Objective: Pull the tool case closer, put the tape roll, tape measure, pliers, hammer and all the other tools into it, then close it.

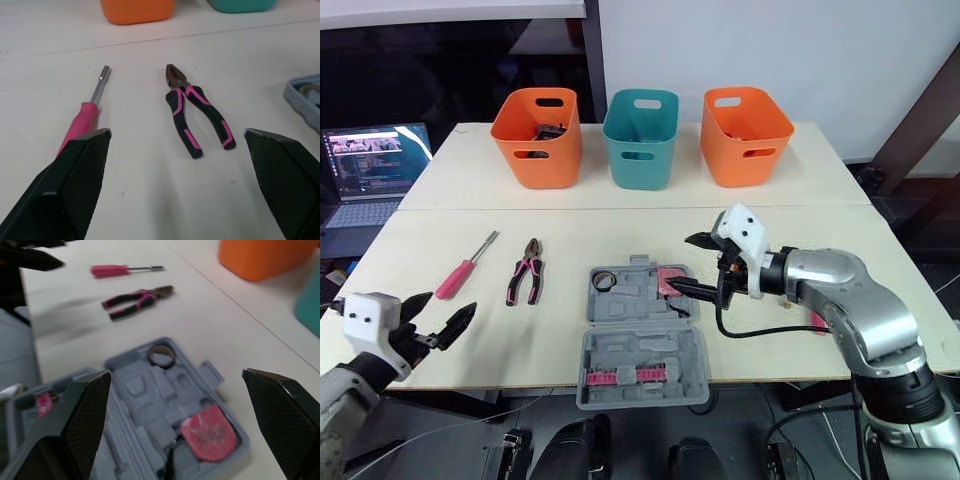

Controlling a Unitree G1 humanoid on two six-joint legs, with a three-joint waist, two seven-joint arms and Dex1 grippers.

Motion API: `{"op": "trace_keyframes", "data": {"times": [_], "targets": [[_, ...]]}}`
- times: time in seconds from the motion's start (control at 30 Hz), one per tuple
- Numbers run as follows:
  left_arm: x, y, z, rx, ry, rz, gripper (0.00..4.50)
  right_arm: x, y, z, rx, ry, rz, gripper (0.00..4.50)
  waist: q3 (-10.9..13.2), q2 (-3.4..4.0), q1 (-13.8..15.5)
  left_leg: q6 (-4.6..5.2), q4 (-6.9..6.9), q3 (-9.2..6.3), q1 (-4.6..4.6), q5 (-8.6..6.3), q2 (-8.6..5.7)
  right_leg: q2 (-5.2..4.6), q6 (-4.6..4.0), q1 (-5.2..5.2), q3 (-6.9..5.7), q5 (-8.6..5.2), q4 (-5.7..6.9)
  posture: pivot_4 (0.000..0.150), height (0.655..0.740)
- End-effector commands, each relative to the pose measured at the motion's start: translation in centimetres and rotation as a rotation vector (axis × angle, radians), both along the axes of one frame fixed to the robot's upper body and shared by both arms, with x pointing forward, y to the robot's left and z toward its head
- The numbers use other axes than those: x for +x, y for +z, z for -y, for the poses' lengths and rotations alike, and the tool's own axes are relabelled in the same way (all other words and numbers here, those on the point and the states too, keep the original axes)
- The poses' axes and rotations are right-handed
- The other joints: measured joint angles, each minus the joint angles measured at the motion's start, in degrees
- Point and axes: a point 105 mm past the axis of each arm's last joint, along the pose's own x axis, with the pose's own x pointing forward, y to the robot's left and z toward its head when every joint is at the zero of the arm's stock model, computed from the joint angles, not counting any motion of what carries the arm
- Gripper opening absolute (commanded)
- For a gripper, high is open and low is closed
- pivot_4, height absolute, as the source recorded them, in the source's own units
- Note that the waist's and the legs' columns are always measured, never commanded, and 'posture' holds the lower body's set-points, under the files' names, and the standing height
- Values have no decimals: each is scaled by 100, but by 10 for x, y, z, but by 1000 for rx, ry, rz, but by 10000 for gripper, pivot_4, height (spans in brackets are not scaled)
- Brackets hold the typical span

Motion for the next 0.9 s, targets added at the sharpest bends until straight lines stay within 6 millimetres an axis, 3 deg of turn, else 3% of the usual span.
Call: {"op": "trace_keyframes", "data": {"times": [0.03,0.2,0.43,0.67,0.77,0.9], "targets": [[3,5,9,7,6,1,45000,-5,14,-8,-2,57,35,44434,0,0,-2,0,0,0,0,0,1,1,0,1,0,0,0,1500,7400],[24,6,19,-1,-4,-52,45000,-6,19,-13,-7,56,52,44434,0,0,15,0,2,0,0,0,1,3,-1,1,0,0,1,1500,7400],[79,14,46,-48,-57,-135,45000,-2,24,-10,-10,-10,91,44434,0,-1,11,1,12,-1,1,2,0,8,6,6,-1,4,7,1500,7400],[138,18,50,-59,99,-134,45000,5,30,-1,-28,-115,124,44434,2,-5,10,-3,17,-4,-1,5,10,31,9,4,4,6,9,1500,7400],[147,14,52,-60,133,-141,45000,5,30,1,-33,-136,120,44434,2,-5,-3,-4,19,-3,-1,5,15,36,9,3,6,6,9,1500,7400],[149,-7,52,-76,177,-204,45000,8,32,3,-22,-172,112,44434,2,-5,8,-9,17,-2,-1,8,22,42,9,1,8,6,9,1500,7400]]}}
